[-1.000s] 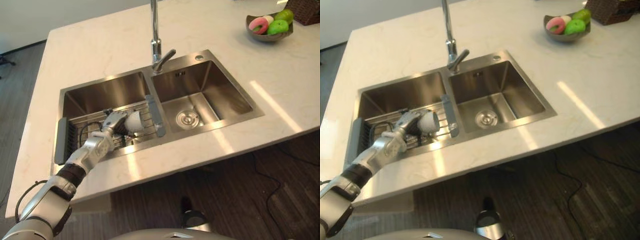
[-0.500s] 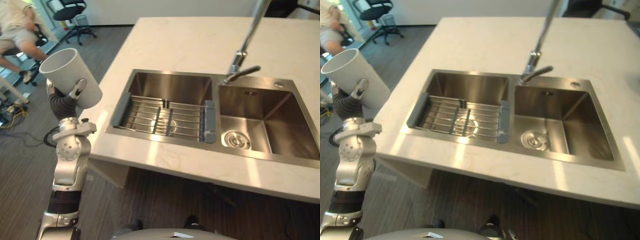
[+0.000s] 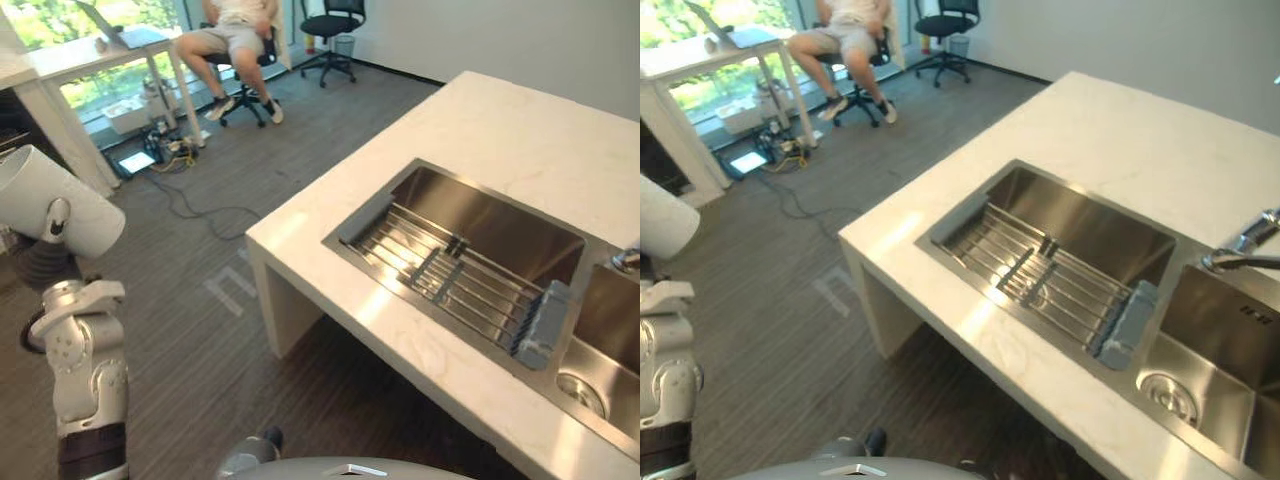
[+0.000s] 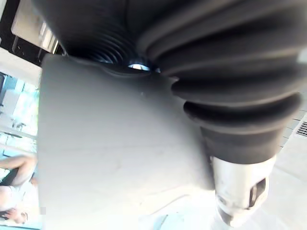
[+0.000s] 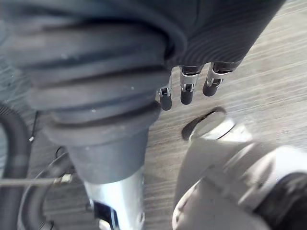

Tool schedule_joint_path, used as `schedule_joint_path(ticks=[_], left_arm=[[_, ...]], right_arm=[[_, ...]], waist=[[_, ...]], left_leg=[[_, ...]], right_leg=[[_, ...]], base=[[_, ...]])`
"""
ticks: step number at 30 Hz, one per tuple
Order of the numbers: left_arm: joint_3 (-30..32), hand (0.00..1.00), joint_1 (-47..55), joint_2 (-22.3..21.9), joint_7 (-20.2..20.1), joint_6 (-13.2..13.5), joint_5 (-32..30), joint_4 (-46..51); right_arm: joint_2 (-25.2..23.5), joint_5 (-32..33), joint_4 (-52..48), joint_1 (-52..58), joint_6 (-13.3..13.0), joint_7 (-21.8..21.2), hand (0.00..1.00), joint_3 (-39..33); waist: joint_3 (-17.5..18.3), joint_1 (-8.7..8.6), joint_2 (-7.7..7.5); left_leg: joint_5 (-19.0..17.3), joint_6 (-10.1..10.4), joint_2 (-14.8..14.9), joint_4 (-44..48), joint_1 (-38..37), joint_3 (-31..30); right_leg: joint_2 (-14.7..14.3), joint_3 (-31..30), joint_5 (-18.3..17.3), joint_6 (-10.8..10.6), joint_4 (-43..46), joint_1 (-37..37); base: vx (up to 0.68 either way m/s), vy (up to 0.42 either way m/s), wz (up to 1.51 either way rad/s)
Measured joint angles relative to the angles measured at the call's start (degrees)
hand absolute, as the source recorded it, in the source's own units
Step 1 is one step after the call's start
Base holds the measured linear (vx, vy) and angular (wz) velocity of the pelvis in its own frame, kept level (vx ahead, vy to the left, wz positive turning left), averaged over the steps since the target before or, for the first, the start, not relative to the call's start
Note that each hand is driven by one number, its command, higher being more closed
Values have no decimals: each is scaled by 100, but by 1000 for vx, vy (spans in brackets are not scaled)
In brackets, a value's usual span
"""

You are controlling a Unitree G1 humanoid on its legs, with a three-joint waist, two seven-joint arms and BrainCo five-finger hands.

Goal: Walk over to the sink, pick up the cup, carry it to the dishwasher, place the cup inside the dishwasher, then close the dishwasher door

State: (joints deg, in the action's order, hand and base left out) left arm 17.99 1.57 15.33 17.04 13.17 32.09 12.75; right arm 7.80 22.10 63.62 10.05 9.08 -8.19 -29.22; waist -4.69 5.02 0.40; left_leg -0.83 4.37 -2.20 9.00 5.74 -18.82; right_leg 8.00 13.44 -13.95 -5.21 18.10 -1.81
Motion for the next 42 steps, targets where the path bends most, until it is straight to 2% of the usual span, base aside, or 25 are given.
schedule_joint_path(ticks=[3, 4, 6, 9, 10, 11, 12, 13, 14, 15, 16, 17, 18, 19, 20, 21, 23, 24, 27, 28, 31, 33, 34, 38, 42], left_arm=[[-143, 100, 49, 2, -105, -13, -186, 0], [-130, 100, 38, 19, -119, -19, -293, -5], [-134, 100, -75, 43, -182, -23, -308, -159], [-128, 100, -331, 176, -300, -80, -310, -383], [-112, 100, -332, 303, -359, -107, -316, -382], [-127, 100, -334, 375, -387, -151, -323, -407], [-212, 100, -416, 425, -498, -250, -329, -439], [-237, 100, -471, 379, -569, -305, -328, -450], [-266, 100, -715, 168, -723, -399, -322, -431], [-435, 100, -822, 114, -755, -386, -311, -463], [-550, 100, -832, 126, -761, -387, -306, -505], [-921, 100, -939, 113, -755, -390, -304, -686], [-1392, 100, -1034, 38, -756, -400, -305, -734], [-1587, 100, -1135, -38, -755, -397, -305, -742], [-1789, 100, -1363, -141, -762, -361, -314, -801], [-1893, 100, -1570, -226, -773, -326, -327, -911], [-2041, 100, -1634, -223, -844, -333, -383, -913], [-2064, 100, -1651, -222, -952, -392, -429, -915], [-2086, 100, -1647, -218, -1115, -544, -419, -901], [-2080, 100, -1638, -203, -1255, -581, -410, -906], [-2035, 100, -1527, -138, -1309, -733, -291, -913], [-2044, 100, -1487, -92, -1399, -795, -291, -972], [-2099, 100, -1482, -96, -1505, -826, -291, -1017], [-2281, 100, -1400, -61, -1652, -828, -200, -1110], [-2363, 100, -1146, -69, -1527, -832, -92, -1131]], right_arm=[[18, -2, 7, -160, 0, -91, 0, 196], [-17, -2, 28, -216, 17, -134, 0, 227], [7, -2, 45, -211, 98, -135, 0, 234], [207, -74, 84, -101, 138, -129, 0, 338], [340, -252, 95, -91, 162, -130, 0, 331], [346, -306, 95, -139, 190, -132, 0, 319], [340, -422, 110, -121, 236, -139, 0, 316], [328, -427, 140, -128, 238, -137, 0, 313], [216, -427, 151, -85, 230, -123, 0, 214], [223, -418, 32, -102, 241, -75, 0, 212], [217, -395, 10, -91, 236, -58, 0, 202], [249, -349, -156, -18, 215, -13, 0, 243], [402, -338, -265, 127, 202, 17, 0, 323], [481, -341, -264, 162, 202, 15, 0, 309], [501, -348, -199, 123, 225, 28, 0, 172], [409, -354, -191, 166, 248, 77, 0, 208], [485, -458, -192, 201, 264, 95, 0, 197], [535, -531, -196, 200, 319, 92, 0, 191], [545, -823, -190, 215, 364, 57, 0, 187], [431, -820, -207, 205, 364, 75, 0, 196], [194, -442, -230, 171, 406, 117, 0, 191], [128, -313, -230, 190, 444, 111, 0, 186], [59, -269, -223, 252, 435, 110, 0, 183], [-69, -211, -194, 416, 345, 100, 0, 136], [-48, -211, -204, 83, 215, 52, 0, 153]], waist=[[-61, -7, -19], [-104, -13, -17], [-127, -88, -52], [-106, -137, 67], [-39, -99, 277], [-66, -155, 268], [-107, -258, 343], [-74, -395, 259], [-9, -704, 111], [-40, -603, 50], [-41, -610, 13], [-89, -705, -18], [-76, -814, -13], [-111, -918, 16], [-88, -1031, -26], [-74, -1170, -3], [-17, -1112, 88], [44, -1067, 225], [122, -1062, 354], [118, -1063, 321], [66, -960, 212], [43, -990, 183], [5, -1050, 117], [-23, -1067, 61], [12, -934, -27]], left_leg=[[197, -62, 102, -81, 39, 523], [56, -531, 337, -130, 65, 1384], [-40, -669, 686, -109, 86, 2258], [-62, -685, 967, 407, 426, 3029], [151, -682, 979, 619, 399, 3181], [213, -625, 945, 680, 450, 3210], [481, -868, 814, 585, 574, 3208], [826, -852, 661, 136, 555, 2936], [644, -1362, 691, 149, 571, 3344], [-97, -1291, 1341, 1232, 518, 4353], [-223, -1233, 1639, 1562, 382, 4766], [-44, -1207, 2159, 1846, -66, 5319], [727, -1338, 2570, 1885, -583, 5819], [1005, -1371, 2596, 1816, -645, 5921], [983, -1360, 2494, 1550, -597, 5971], [692, -1086, 2377, 1468, -582, 6077], [367, -755, 2412, 1605, -628, 6287], [212, -471, 2074, 1119, -810, 6301], [86, -78, 1573, 186, -1073, 6215], [79, 2, 1232, -353, -1201, 6035], [301, -145, 684, -1155, -1354, 5883], [330, -211, 559, -1332, -1281, 5676], [332, -240, 489, -1381, -1204, 5382], [378, -317, 368, -1381, -1078, 4607], [446, -345, 293, -1385, -1056, 4579]], right_leg=[[-32, 83, -135, 136, 125, -38], [-46, 355, -172, 204, 83, -169], [-52, 773, -73, 214, -168, -410], [80, 1357, -31, 216, -220, -415], [-6, 1387, -101, 128, -42, -390], [-7, 1335, -158, 206, 26, -389], [-183, 1040, -285, 546, -82, -297], [-395, 882, -211, 721, -390, -307], [-296, 1160, 256, 531, -786, -407], [-114, 1630, 251, 571, -534, -275], [26, 1764, 234, 618, -342, -213], [373, 2013, 207, 659, 58, -241], [721, 2314, 121, 686, 669, -238], [899, 2355, -77, 562, 1031, -120], [708, 2312, -146, 470, 570, 14], [570, 2519, 272, 555, 25, -159], [578, 2525, 334, 541, 29, -67], [694, 2491, 412, 422, 69, -18], [859, 2504, 567, 209, 89, -8], [1018, 2538, 673, 128, 131, 38], [1216, 2465, 991, 42, 56, 137], [1197, 2241, 1194, 51, -148, 78], [1113, 1693, 1382, 117, -375, 7], [919, 697, 1519, 225, -711, -276], [892, 594, 1456, 133, -1125, -456]], base=[[-47, -64, 71], [-124, -46, 66], [-83, -95, 108], [-5, 41, 97], [55, 53, 79], [-7, 37, 108], [-87, 9, 128], [-141, -17, 240], [-140, -40, 221], [-95, -20, 196], [-61, 46, 121], [28, 159, 147], [19, 175, 158], [-51, 145, 151], [-177, 2, 151], [-171, -11, 135], [-67, 105, 44], [-34, 248, 3], [-62, 247, 21], [-105, 290, 28], [-142, 239, 16], [-122, 136, 59], [-103, 149, 90], [-17, 87, 90], [19, -48, 8]])
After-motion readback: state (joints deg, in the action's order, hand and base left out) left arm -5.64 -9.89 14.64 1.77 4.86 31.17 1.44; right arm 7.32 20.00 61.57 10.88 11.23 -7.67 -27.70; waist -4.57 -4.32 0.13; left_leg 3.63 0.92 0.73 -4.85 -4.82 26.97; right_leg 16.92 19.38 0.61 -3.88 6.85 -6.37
